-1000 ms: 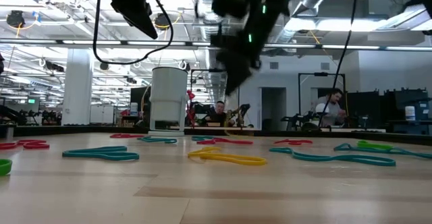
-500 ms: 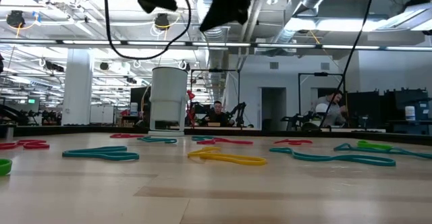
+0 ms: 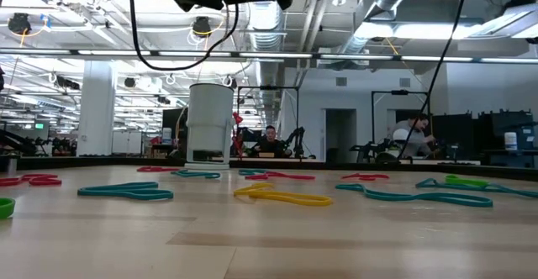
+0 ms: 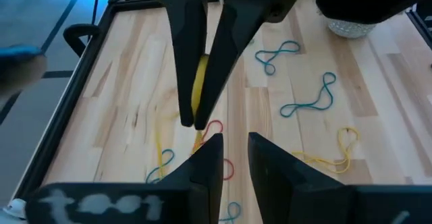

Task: Pick and place items into bin
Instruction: Put the yellow rubber band into the black bin

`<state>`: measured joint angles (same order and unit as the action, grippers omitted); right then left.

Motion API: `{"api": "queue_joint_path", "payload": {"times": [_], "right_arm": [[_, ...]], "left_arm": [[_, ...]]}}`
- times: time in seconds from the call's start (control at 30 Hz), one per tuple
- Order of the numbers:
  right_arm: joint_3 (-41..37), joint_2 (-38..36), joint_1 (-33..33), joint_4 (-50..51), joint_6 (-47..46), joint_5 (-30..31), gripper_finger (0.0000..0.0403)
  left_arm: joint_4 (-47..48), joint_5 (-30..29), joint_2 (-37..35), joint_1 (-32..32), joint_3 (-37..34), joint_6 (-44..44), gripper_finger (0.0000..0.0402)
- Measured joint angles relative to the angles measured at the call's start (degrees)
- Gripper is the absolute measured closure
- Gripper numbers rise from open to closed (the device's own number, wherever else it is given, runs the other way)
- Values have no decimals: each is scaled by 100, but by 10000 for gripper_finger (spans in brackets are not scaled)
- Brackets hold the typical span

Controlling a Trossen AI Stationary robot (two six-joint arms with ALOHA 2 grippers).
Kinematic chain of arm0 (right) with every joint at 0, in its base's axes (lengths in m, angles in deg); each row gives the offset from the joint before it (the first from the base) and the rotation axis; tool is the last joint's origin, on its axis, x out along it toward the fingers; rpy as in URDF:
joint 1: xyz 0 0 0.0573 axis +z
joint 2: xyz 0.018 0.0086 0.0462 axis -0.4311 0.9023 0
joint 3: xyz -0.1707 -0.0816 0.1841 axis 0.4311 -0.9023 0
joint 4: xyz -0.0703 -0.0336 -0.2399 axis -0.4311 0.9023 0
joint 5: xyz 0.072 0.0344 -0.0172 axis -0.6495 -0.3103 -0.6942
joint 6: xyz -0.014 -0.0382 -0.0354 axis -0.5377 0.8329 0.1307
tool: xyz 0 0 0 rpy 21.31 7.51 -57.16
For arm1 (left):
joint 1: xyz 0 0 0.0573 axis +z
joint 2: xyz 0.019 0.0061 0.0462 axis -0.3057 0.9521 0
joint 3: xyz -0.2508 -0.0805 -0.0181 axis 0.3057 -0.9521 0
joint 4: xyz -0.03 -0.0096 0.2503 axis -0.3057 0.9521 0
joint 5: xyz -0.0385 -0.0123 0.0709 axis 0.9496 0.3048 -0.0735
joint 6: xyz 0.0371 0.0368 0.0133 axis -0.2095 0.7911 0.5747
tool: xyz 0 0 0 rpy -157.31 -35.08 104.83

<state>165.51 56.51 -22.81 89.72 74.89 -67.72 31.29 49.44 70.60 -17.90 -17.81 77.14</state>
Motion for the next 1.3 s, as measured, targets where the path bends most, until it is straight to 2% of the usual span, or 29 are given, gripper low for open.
{"api": "queue_joint_path", "payload": {"times": [0.4,0.53,0.8,0.93,1.13,1.3], "right_arm": [[0,4,40,-303,16,-4,403],[0,7,38,-489,220,-197,403],[-2,9,40,-721,296,-293,403],[-2,9,39,-723,295,-270,403],[-2,9,12,-721,296,-243,376],[-2,9,14,-704,296,-243,344]], "left_arm": [[-24,-181,0,2,0,99,292],[-31,-217,0,2,0,73,280],[-47,-808,0,3,0,71,278],[59,-850,0,2,0,81,300],[168,-850,0,2,0,255,388],[209,-844,0,2,0,281,398]]}}
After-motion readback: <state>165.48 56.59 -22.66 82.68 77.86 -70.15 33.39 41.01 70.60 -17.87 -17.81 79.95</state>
